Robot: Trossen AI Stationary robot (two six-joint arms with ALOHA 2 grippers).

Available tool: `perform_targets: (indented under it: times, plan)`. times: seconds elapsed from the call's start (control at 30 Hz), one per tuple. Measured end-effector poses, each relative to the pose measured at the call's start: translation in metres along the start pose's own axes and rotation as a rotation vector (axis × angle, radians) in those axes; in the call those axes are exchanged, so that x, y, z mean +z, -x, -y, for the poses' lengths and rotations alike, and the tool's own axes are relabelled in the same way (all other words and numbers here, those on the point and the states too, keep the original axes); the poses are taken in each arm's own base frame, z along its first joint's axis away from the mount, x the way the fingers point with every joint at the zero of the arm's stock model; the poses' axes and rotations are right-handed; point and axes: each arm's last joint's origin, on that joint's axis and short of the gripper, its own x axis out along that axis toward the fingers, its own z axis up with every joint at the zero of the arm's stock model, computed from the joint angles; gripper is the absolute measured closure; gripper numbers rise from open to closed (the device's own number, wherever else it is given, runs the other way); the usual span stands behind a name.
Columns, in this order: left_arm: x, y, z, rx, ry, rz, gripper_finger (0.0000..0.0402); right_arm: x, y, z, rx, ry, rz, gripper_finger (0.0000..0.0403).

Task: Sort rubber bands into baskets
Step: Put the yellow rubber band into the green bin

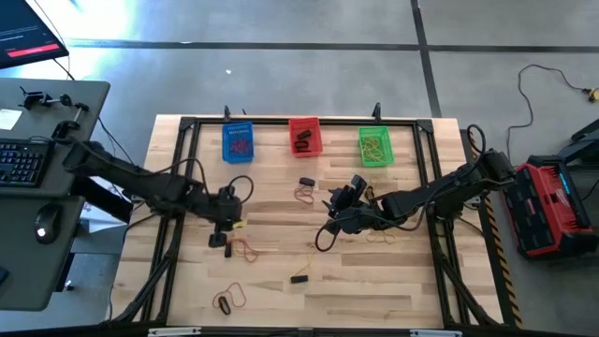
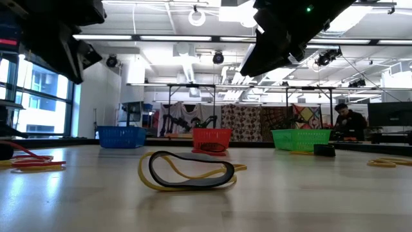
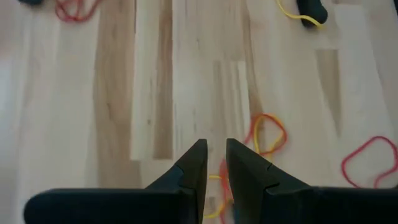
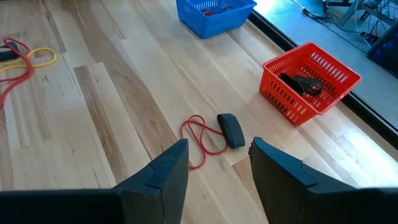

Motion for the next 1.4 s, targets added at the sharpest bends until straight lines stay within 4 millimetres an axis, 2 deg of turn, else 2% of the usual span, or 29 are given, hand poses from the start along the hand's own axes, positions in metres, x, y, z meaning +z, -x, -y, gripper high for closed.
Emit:
perform_targets:
  times: [0.17,0.33,0.63,0.8,1.13,1.4]
  plan:
    - [-0.006,0.000,0.007,-0.009,0.049,-0.046,0.0351,0.000,0.000,0.000,0.000,0.000,0.000,0.0242]
    - [-0.014,-0.007,0.010,-0.022,0.085,-0.167,0.0351,0.000,0.000,0.000,0.000,0.000,0.000,0.0242]
    - [-0.018,-0.040,0.014,0.044,0.029,-0.309,0.0346,0.000,0.000,0.000,-0.001,0.000,0.000,0.0242]
    - [-0.021,-0.058,0.009,0.125,0.008,-0.382,0.0346,0.000,0.000,0.000,-0.001,0.001,0.000,0.0242]
    - [-0.020,-0.077,0.001,0.138,0.038,-0.424,0.0347,0.000,0.000,0.000,-0.001,0.001,0.000,0.0242]
    - [-0.023,-0.092,0.003,0.110,0.045,-0.480,0.0347,0.000,0.000,0.000,-0.001,0.001,-0.001,0.0242]
